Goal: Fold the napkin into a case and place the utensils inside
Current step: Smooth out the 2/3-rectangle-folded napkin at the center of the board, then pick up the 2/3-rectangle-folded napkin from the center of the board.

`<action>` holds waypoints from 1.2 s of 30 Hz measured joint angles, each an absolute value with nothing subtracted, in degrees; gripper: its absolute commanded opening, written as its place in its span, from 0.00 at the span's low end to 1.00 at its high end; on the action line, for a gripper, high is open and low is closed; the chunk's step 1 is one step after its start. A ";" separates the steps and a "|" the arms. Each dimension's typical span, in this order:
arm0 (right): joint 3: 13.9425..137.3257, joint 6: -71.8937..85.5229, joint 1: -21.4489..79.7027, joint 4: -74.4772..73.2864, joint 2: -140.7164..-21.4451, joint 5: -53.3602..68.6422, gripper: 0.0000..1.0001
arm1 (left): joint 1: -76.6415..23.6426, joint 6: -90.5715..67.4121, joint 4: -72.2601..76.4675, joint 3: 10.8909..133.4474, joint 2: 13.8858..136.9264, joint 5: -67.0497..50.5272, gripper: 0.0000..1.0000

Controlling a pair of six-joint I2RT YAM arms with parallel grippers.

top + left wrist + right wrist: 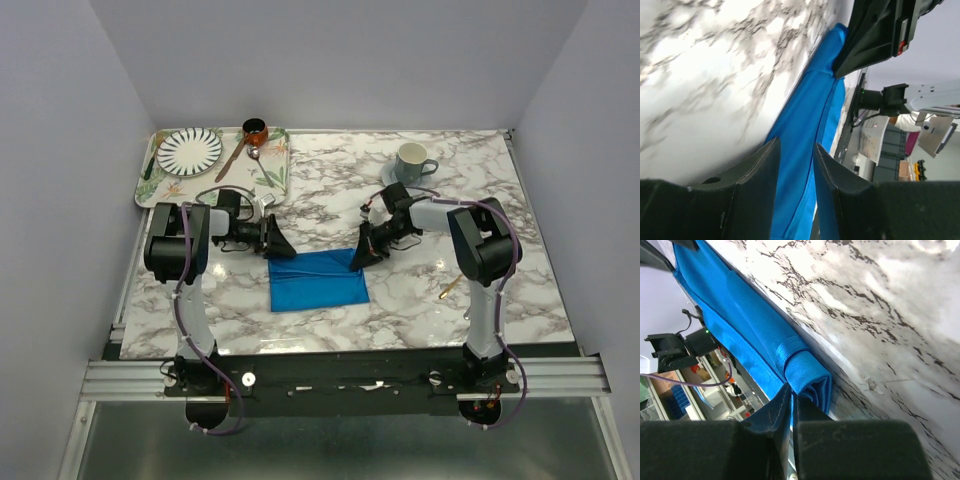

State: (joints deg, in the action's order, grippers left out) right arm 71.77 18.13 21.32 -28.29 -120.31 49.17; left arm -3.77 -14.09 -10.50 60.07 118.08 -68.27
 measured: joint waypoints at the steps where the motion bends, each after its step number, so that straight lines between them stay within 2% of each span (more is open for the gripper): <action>1: 71.75 18.20 21.37 -28.29 -120.29 49.12 0.14 | -3.14 -11.68 -13.17 60.75 118.08 -68.31 0.47; 8: 70.00 18.46 21.37 -28.16 -118.76 48.12 0.14 | 2.85 10.87 -36.29 66.08 117.08 -64.36 0.47; 15: 66.94 18.37 21.37 -29.06 -115.72 45.58 0.11 | -0.36 20.27 -33.41 60.75 97.10 -46.65 0.46; 19: 66.43 18.39 21.37 -29.19 -115.33 45.23 0.11 | -16.47 25.71 -26.41 51.16 79.05 -35.14 0.48; 24: 66.35 18.39 21.37 -29.21 -115.22 45.10 0.11 | -37.91 30.09 -19.40 38.24 68.55 -20.62 0.49; 32: 66.32 18.35 21.37 -29.21 -115.22 45.08 0.09 | -61.45 35.07 -12.36 28.01 66.83 -2.96 0.48; 36: 66.35 17.96 21.37 -29.23 -115.28 45.08 0.07 | -65.56 36.97 -7.73 27.07 70.30 2.70 0.46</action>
State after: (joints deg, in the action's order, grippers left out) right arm 66.35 17.96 21.37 -29.23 -115.28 45.08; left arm -65.56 36.97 -7.73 27.07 70.30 2.70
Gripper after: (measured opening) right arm 0.088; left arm 0.480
